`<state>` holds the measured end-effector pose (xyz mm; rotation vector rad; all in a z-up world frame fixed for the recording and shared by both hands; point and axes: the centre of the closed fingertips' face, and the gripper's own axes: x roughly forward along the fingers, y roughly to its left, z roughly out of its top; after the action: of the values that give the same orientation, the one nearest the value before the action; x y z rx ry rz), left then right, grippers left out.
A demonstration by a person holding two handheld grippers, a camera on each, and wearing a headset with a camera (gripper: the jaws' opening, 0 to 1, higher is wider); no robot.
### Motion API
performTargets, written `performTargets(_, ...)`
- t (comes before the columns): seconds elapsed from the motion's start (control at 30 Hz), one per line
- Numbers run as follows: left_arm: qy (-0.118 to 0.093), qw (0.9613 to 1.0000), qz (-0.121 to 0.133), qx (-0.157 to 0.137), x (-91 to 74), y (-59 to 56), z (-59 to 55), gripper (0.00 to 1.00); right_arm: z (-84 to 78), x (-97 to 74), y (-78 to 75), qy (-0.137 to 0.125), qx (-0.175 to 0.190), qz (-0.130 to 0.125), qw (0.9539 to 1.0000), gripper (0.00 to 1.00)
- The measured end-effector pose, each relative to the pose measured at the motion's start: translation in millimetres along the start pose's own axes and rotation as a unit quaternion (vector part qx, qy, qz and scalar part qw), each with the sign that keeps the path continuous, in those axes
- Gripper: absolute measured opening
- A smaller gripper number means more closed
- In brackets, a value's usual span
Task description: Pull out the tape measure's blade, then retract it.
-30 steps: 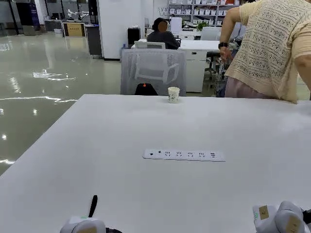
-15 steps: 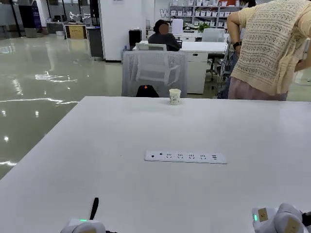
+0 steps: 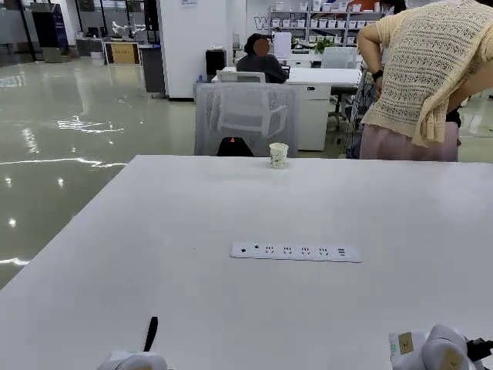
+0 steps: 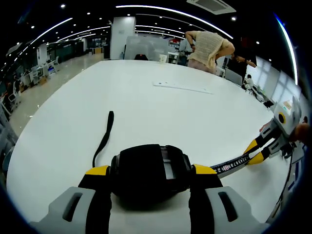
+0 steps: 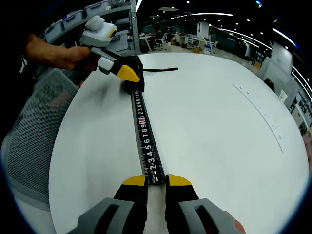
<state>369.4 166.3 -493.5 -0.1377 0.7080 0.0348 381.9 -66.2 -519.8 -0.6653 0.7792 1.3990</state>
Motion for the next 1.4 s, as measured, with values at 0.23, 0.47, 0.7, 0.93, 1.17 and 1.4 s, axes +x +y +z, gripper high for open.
performTargets(0.23,0.000,1.0000,-0.001,-0.001,-0.4,-0.1,-0.1,0.59,8.6,6.1,2.6,-0.004,-0.001,0.002,1.0000,0.09)
performTargets(0.47,0.001,1.0000,-0.003,-0.003,-0.8,-0.5,0.0,0.59,18.1,13.7,4.5,-0.009,-0.003,0.005,0.9999,0.09)
performTargets(0.7,0.000,1.0000,-0.003,-0.006,-1.0,-0.4,-0.2,0.60,27.5,21.2,6.0,-0.013,-0.005,0.007,0.9999,0.09)
performTargets(0.93,0.002,1.0000,-0.005,-0.006,-0.8,0.2,-0.3,0.60,33.9,26.1,6.8,-0.014,-0.006,0.008,0.9998,0.10)
performTargets(1.17,0.002,1.0000,-0.006,-0.008,-0.9,0.0,-0.5,0.60,39.0,30.0,7.4,-0.015,-0.009,0.009,0.9998,0.10)
performTargets(1.4,0.002,0.9999,-0.006,-0.008,-0.8,0.0,-0.6,0.60,43.4,33.8,8.4,-0.016,-0.009,0.012,0.9998,0.10)
